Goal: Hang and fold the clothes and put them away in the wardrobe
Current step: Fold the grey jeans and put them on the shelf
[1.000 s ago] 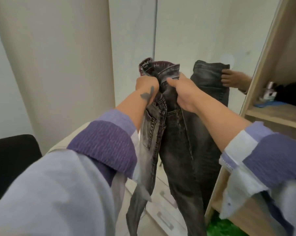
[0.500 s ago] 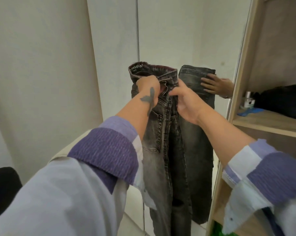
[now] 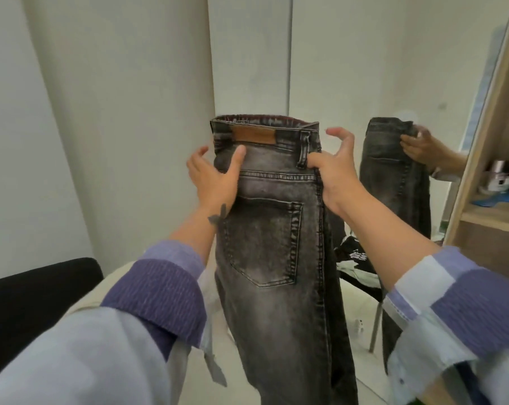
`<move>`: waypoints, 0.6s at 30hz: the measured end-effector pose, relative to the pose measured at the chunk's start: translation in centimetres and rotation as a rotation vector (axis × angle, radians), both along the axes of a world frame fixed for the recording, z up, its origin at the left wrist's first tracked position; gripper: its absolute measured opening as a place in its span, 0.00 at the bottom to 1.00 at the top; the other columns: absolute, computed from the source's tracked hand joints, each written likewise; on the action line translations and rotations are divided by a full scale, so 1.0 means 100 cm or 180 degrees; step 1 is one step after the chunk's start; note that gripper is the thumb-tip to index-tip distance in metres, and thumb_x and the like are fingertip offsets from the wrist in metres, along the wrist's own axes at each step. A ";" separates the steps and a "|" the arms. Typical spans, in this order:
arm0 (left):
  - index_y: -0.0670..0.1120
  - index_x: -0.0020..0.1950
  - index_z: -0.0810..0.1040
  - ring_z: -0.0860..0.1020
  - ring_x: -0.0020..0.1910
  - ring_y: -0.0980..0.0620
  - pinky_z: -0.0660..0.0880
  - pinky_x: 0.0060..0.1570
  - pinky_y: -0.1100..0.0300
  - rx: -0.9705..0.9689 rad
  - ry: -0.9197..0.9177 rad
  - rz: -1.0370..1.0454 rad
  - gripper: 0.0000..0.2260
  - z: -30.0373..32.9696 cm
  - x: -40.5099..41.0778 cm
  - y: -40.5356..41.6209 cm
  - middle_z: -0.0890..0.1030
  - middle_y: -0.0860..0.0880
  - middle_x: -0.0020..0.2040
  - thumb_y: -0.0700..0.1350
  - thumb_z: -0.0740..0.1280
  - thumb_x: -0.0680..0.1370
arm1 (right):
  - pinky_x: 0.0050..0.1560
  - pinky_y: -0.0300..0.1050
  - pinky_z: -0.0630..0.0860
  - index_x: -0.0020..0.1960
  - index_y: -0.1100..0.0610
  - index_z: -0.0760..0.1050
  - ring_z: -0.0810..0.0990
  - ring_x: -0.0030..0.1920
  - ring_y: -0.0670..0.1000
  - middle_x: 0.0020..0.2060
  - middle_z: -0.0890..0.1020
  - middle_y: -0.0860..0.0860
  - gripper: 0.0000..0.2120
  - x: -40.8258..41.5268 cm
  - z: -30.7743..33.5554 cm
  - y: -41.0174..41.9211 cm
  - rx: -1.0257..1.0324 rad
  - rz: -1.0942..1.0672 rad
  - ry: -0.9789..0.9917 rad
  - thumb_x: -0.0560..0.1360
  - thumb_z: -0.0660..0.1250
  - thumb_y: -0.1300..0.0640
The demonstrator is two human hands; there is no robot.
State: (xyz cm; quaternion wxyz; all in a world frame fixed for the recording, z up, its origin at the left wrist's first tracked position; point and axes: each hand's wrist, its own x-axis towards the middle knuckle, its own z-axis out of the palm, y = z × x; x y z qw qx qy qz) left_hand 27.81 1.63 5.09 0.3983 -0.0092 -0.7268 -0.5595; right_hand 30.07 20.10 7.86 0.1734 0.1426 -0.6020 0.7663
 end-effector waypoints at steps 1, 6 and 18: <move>0.44 0.72 0.59 0.62 0.71 0.47 0.61 0.71 0.49 0.0158 -0.0099 -0.0093 0.38 -0.001 0.003 -0.013 0.63 0.46 0.70 0.64 0.67 0.71 | 0.32 0.47 0.75 0.51 0.43 0.63 0.76 0.39 0.55 0.43 0.76 0.58 0.25 0.001 0.000 -0.003 -0.0028 0.0139 0.0022 0.72 0.59 0.74; 0.47 0.59 0.77 0.80 0.53 0.53 0.77 0.58 0.52 0.0495 -0.0196 -0.0658 0.28 0.007 0.034 -0.047 0.82 0.50 0.53 0.62 0.73 0.67 | 0.28 0.43 0.76 0.54 0.49 0.69 0.78 0.34 0.51 0.41 0.78 0.56 0.20 0.008 0.002 -0.024 -0.0022 0.0648 0.0011 0.73 0.60 0.73; 0.48 0.47 0.82 0.80 0.44 0.53 0.70 0.42 0.64 0.0018 0.0022 0.1753 0.19 0.021 0.119 -0.070 0.83 0.52 0.43 0.63 0.68 0.70 | 0.56 0.37 0.67 0.69 0.56 0.65 0.72 0.56 0.47 0.56 0.73 0.48 0.17 0.024 -0.010 -0.095 0.1151 0.0505 0.0600 0.81 0.55 0.58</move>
